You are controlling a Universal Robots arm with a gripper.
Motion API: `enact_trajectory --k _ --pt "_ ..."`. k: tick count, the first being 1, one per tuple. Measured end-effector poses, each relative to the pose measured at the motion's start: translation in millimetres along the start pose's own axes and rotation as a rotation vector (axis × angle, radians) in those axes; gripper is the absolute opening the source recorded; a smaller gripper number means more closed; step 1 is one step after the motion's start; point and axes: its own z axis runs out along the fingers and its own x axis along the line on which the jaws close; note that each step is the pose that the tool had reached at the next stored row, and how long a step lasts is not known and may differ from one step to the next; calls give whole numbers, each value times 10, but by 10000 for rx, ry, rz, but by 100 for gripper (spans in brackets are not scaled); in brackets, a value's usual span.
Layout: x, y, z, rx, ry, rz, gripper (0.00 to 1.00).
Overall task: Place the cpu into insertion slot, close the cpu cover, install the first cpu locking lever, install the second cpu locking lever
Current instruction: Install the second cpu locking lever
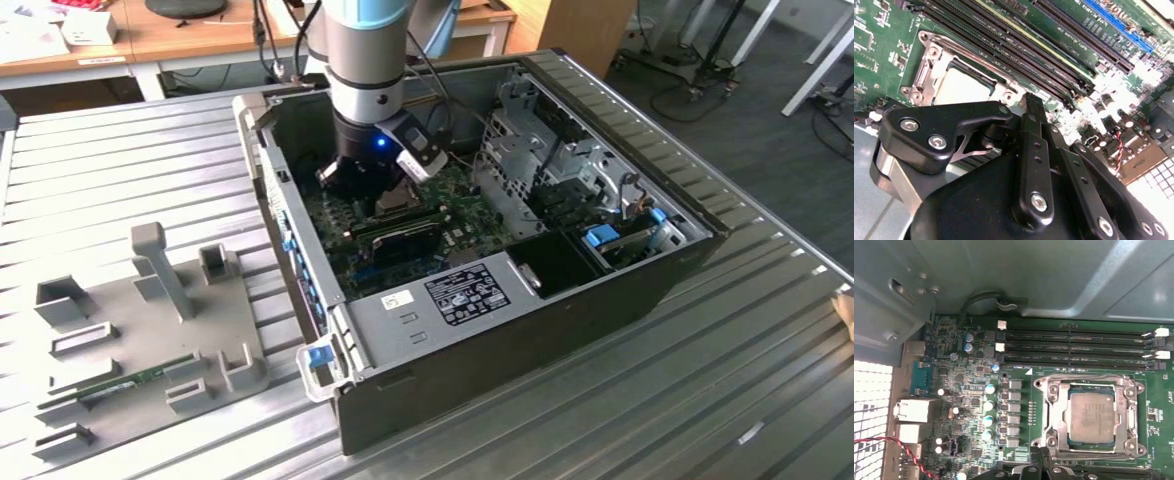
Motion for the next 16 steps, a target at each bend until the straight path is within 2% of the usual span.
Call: enact_trajectory --k 8,16 --pt "-162 4 13 0 -2 34 10" --pt "-361 30 29 1 -2 47 10"
